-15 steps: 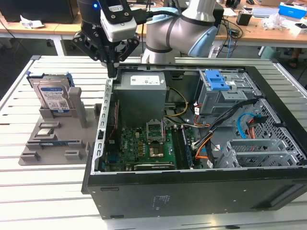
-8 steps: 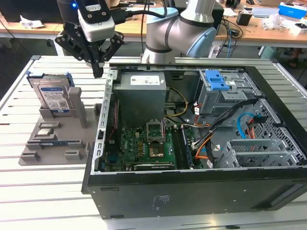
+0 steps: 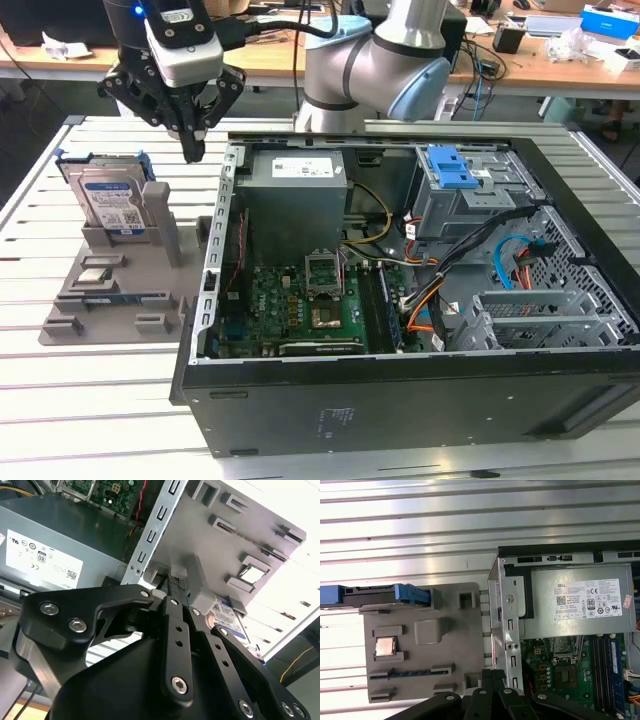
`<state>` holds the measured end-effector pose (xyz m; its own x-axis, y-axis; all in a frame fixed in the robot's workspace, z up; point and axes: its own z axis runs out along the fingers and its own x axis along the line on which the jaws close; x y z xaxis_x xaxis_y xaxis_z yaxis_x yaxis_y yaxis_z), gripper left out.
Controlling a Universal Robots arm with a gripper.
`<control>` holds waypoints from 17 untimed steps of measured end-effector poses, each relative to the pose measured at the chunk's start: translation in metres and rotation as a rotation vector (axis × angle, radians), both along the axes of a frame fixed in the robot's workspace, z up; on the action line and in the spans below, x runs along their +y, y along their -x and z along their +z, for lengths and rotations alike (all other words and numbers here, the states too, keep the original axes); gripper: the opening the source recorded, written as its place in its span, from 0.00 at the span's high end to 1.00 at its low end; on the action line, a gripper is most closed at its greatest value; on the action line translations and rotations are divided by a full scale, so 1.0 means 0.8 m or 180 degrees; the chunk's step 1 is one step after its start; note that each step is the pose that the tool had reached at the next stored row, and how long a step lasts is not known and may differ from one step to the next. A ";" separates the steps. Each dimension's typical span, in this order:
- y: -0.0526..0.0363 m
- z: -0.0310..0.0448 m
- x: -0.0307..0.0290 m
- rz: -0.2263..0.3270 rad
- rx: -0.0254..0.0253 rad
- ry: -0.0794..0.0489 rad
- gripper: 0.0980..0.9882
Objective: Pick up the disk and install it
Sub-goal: 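Reach for the disk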
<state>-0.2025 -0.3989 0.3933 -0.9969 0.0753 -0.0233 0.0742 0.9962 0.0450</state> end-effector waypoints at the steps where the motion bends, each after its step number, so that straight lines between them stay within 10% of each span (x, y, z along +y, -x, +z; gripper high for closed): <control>1: 0.004 0.0000 0.0000 0.0000 0.0000 0.0000 0.99; 17: 0.044 0.0000 0.0000 0.0000 0.0000 0.0000 0.99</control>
<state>-0.2380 -0.3988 0.3933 -0.9969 0.0754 -0.0233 0.0742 0.9962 0.0451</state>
